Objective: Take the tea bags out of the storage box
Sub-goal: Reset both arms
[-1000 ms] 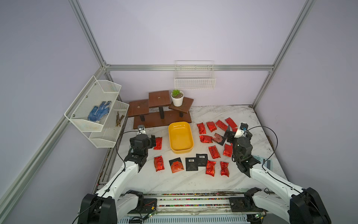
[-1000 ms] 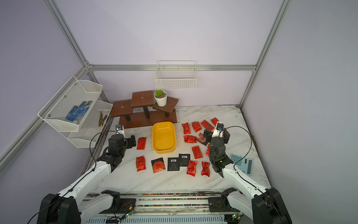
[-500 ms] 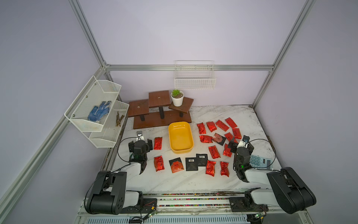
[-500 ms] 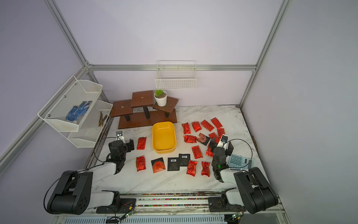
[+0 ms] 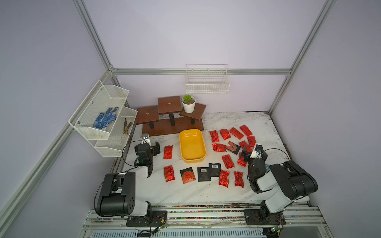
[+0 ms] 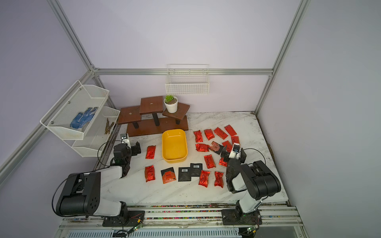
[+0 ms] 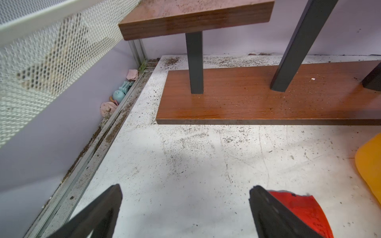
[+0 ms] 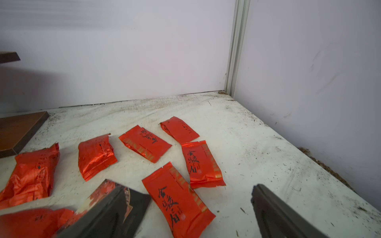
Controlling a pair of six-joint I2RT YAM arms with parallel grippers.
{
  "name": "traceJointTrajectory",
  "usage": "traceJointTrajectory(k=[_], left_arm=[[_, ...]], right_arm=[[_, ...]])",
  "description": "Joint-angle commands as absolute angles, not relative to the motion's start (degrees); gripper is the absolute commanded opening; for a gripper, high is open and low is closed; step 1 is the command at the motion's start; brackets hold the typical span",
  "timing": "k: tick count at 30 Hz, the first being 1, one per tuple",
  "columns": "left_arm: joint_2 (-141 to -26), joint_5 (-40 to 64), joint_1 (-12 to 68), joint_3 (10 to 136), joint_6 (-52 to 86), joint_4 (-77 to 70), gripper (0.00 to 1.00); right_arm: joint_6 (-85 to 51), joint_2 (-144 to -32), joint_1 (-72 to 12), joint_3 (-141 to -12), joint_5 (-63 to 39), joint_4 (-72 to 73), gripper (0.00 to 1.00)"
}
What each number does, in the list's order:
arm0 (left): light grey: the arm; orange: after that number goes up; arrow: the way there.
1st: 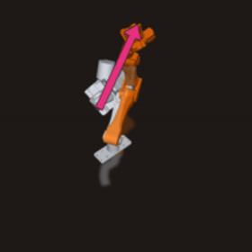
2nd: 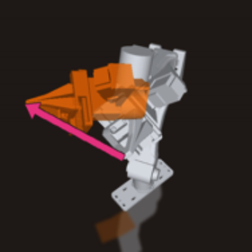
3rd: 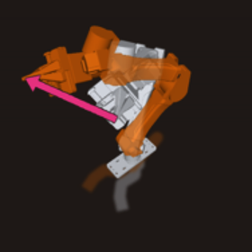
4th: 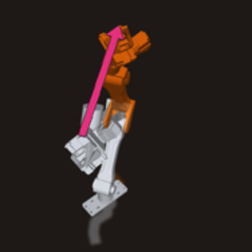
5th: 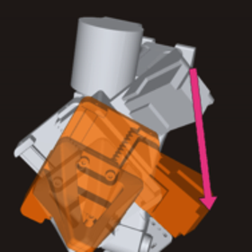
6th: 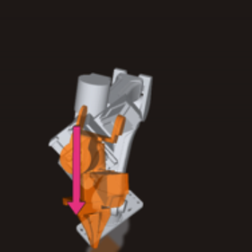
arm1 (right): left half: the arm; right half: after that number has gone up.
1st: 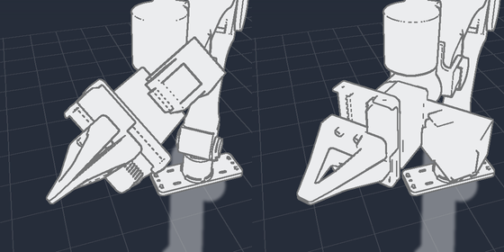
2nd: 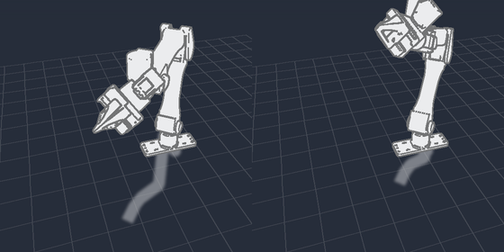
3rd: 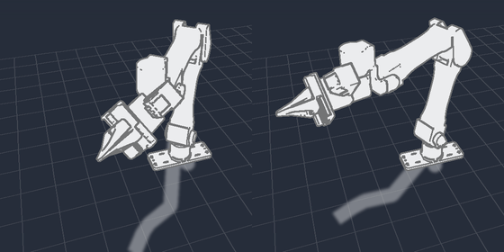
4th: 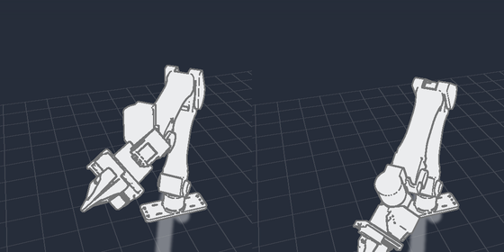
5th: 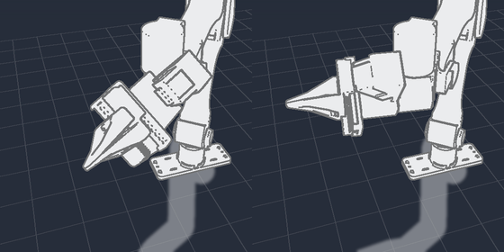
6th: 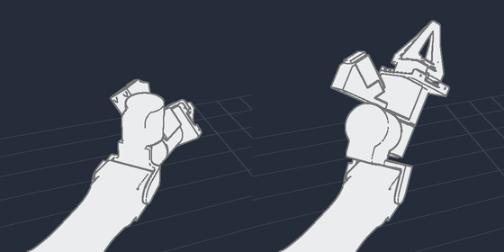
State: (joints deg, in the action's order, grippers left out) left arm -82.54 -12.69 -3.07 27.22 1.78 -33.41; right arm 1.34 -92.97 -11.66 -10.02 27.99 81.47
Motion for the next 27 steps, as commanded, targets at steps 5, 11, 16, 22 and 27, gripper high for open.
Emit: traceJointTrajectory(k=[5, 11, 16, 22, 27], left_arm=[[-82.10, -6.60, -7.10, 26.75, 8.37, -37.54, 1.00], [-85.33, -3.28, -5.81, 22.68, 4.46, -47.83, 1.00], [-90.25, -7.55, -3.05, 19.70, 2.33, -57.97, 1.00], [-89.23, -8.06, -2.90, 21.23, 2.71, -53.59, 1.00], [-89.21, -8.19, -2.82, 21.35, 2.79, -53.19, 1.00]], right_arm=[[1.45, -92.44, -11.12, -13.48, 27.74, 77.71, 0.99], [1.00, -92.20, -10.64, -14.00, 27.39, 76.20, 0.99], [0.54, -92.12, -10.57, -14.48, 27.96, 75.17, 0.99], [-0.17, -91.90, -9.77, -15.58, 26.97, 72.37, 0.99], [-2.09, -91.23, -7.86, -16.44, 24.56, 69.55, 0.99]])
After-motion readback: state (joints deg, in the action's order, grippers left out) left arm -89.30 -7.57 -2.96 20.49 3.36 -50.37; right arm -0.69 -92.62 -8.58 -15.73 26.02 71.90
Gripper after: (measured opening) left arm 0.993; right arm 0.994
